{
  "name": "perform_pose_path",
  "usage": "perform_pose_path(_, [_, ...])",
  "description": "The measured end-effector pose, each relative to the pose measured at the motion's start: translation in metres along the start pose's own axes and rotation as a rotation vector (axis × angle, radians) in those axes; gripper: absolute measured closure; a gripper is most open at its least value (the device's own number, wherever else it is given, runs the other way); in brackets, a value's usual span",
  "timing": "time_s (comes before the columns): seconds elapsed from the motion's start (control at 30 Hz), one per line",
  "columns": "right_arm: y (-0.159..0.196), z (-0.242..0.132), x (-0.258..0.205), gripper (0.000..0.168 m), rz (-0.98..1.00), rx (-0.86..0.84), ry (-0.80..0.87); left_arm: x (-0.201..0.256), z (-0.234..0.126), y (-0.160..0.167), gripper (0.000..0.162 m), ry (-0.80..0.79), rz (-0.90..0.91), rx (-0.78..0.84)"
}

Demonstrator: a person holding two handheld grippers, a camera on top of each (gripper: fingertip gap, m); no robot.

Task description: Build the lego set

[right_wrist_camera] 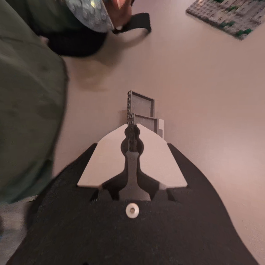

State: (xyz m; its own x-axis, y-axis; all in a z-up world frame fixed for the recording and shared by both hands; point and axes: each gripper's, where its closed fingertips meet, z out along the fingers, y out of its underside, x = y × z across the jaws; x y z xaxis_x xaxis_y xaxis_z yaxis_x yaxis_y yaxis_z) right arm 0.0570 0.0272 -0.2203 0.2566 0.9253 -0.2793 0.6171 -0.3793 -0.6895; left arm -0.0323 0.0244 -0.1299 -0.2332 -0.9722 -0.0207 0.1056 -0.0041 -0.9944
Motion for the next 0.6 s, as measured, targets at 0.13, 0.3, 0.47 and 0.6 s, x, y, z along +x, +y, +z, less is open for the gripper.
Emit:
perform_pose_path(0.13, [0.007,0.003,-0.006,0.163,0.238,-0.064,-0.121,0.000,0.001,0.002,0.130,0.001,-0.003,-0.007])
perform_pose_path(0.3, [0.004,0.001,0.002,0.162,0.432,-0.078,-0.171,-0.002,0.001,0.005,0.130,-0.011,-0.004,-0.012])
perform_pose_path(0.47, [0.001,0.003,0.005,0.158,0.337,-0.082,-0.119,-0.009,-0.002,0.006,0.130,-0.038,-0.019,-0.005])
perform_pose_path(0.6, [0.001,0.007,0.004,0.151,0.203,-0.112,-0.044,-0.012,-0.003,0.008,0.130,-0.048,-0.024,-0.013])
